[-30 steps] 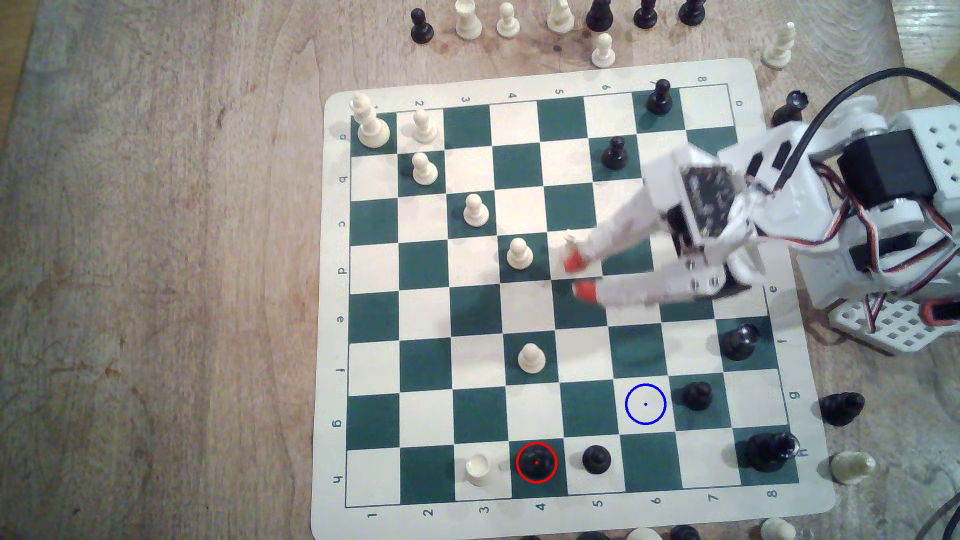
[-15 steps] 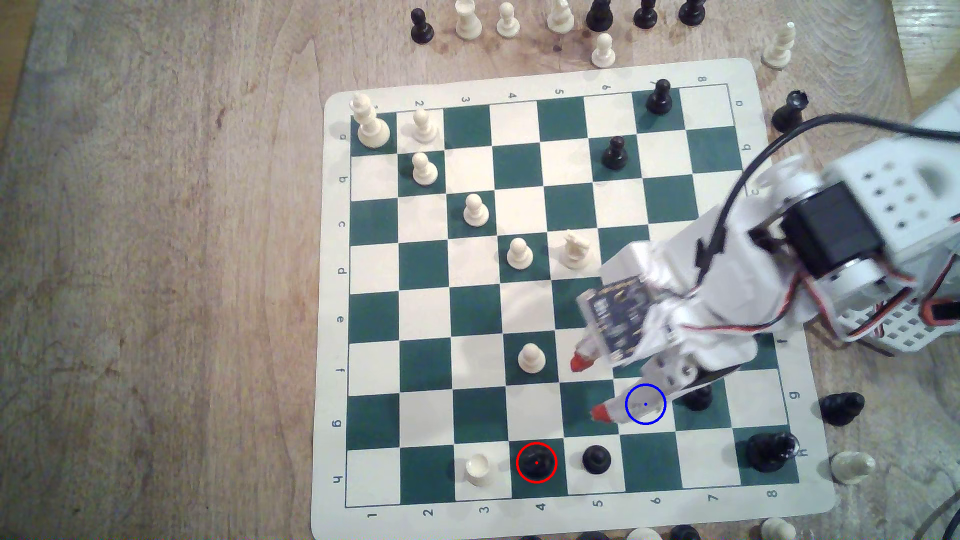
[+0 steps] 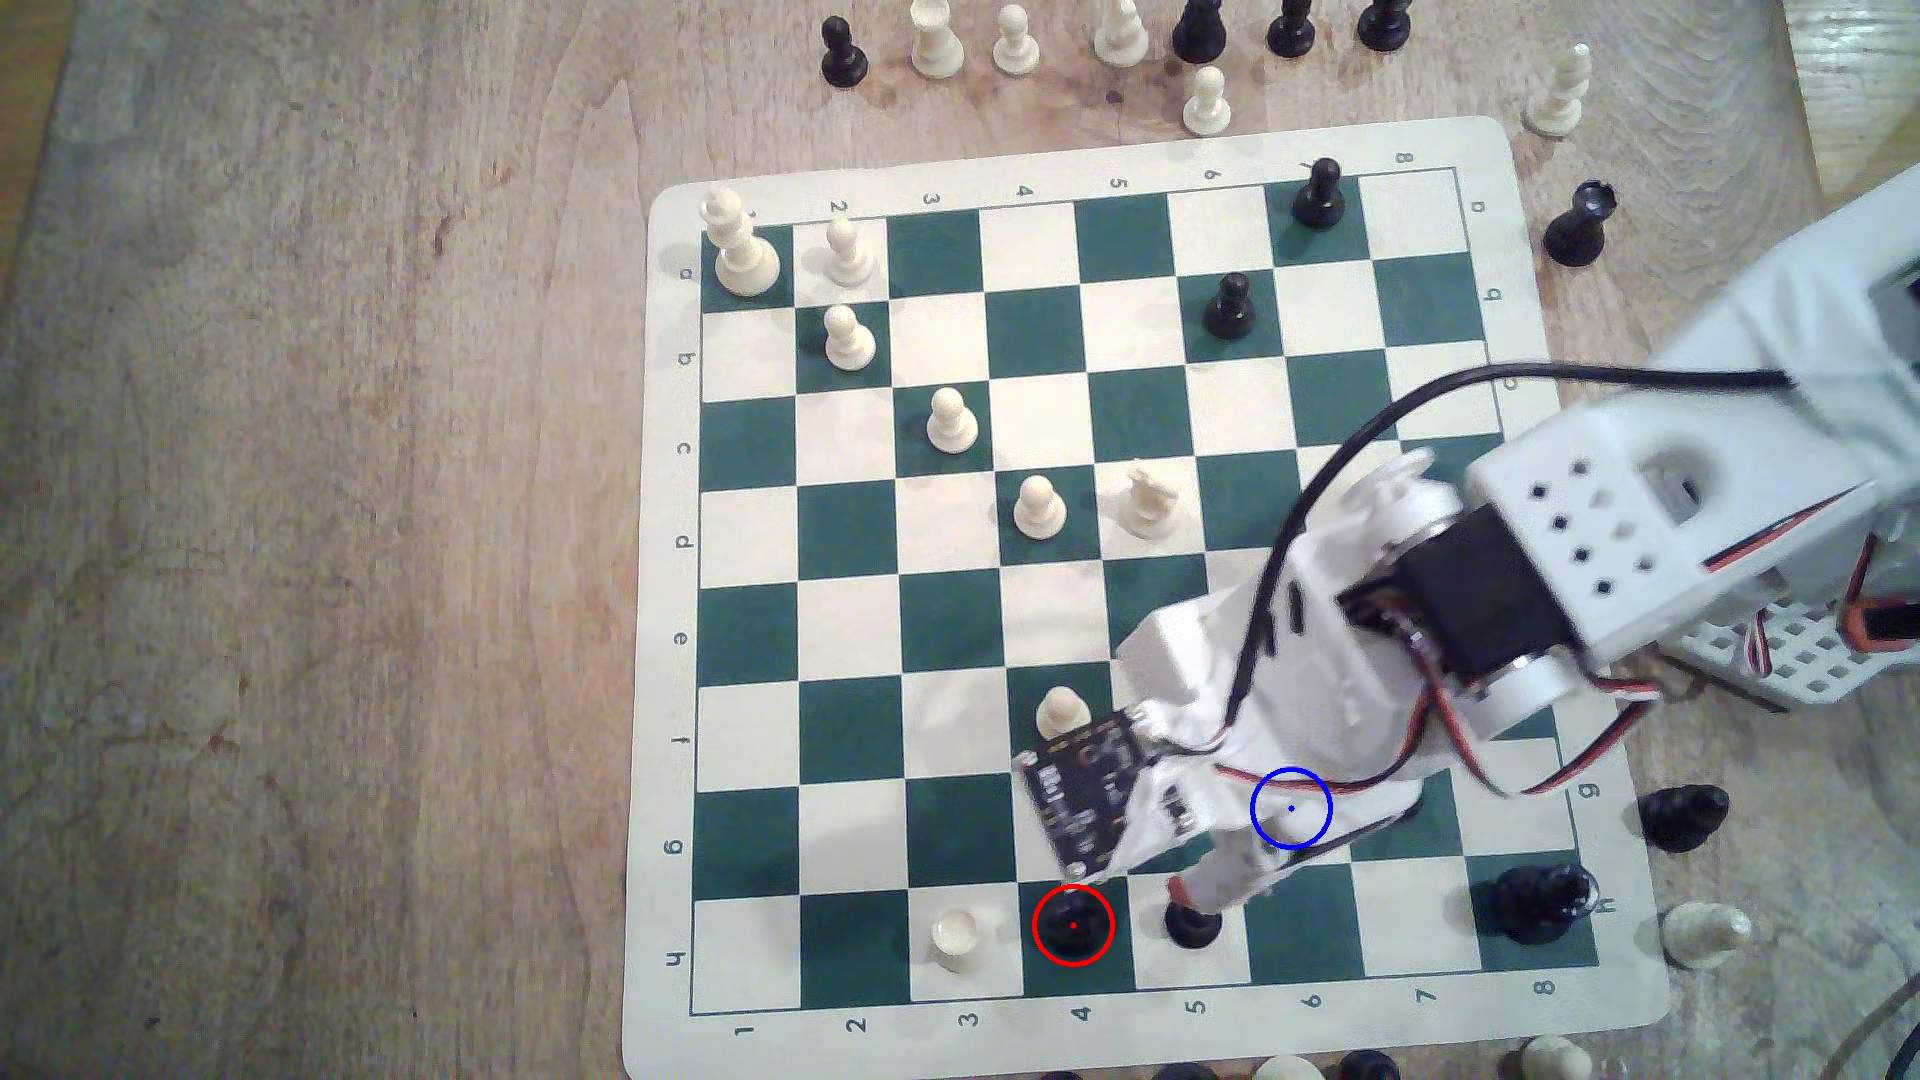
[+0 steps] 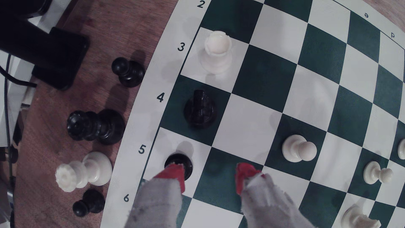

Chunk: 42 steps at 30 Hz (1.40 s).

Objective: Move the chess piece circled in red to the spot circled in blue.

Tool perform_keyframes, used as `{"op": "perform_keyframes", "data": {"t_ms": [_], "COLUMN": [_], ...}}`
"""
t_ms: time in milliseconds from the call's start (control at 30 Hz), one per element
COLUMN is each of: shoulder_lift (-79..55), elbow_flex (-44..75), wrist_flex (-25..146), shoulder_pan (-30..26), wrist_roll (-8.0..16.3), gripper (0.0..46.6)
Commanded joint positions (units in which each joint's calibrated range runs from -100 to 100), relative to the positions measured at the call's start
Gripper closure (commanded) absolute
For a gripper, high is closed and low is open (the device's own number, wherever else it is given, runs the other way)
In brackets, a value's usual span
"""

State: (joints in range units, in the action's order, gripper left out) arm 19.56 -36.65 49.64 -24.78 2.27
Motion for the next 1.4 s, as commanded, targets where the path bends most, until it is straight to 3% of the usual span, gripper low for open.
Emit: {"op": "perform_keyframes", "data": {"t_ms": [0,1133,1367], "shoulder_lift": [-2.93,-23.13,-23.81], "elbow_flex": [7.73,22.50,23.59], "wrist_flex": [-1.48,-4.02,-3.20], "shoulder_pan": [-1.15,-1.46,-2.01], "wrist_roll": [0.10,0.63,0.68], "gripper": [34.5,37.0,42.4]}}
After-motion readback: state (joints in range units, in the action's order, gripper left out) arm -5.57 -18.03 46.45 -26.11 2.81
